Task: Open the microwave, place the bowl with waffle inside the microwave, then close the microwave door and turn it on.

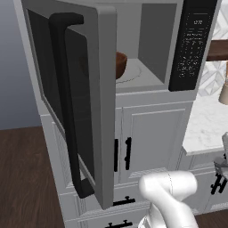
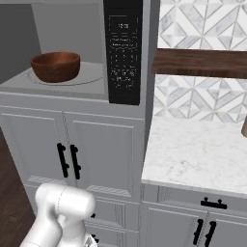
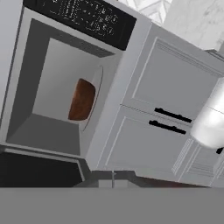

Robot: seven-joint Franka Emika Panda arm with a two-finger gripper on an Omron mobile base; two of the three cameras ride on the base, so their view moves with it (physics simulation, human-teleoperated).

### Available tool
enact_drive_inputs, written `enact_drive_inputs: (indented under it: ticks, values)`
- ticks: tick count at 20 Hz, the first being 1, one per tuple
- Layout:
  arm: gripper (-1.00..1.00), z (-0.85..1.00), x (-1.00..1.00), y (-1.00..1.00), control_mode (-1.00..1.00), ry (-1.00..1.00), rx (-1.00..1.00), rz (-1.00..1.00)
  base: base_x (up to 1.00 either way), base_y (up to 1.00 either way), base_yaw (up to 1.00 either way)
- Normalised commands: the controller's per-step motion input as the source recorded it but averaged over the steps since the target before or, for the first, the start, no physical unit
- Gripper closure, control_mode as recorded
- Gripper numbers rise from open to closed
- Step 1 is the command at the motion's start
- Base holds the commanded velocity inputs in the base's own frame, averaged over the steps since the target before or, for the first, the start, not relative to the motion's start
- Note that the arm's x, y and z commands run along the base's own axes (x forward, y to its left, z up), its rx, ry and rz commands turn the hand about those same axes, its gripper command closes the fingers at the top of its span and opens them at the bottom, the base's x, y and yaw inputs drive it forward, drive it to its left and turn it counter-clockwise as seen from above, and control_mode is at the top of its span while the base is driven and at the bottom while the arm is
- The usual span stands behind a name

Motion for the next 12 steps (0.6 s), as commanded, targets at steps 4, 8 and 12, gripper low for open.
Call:
enact_drive_inputs:
  ticks: [4, 8, 12]
  values:
    - [1.00, 0.00, -0.40, 0.61, -1.00, -0.01, -0.20, 0.00, 0.00, 0.00, 0.00]
    - [1.00, -0.03, -0.65, 0.54, -1.00, -0.24, -0.22, 0.00, 0.00, 0.00, 0.00]
    - [1.00, -0.05, -0.56, 0.57, -1.00, -0.26, -0.24, 0.00, 0.00, 0.00, 0.00]
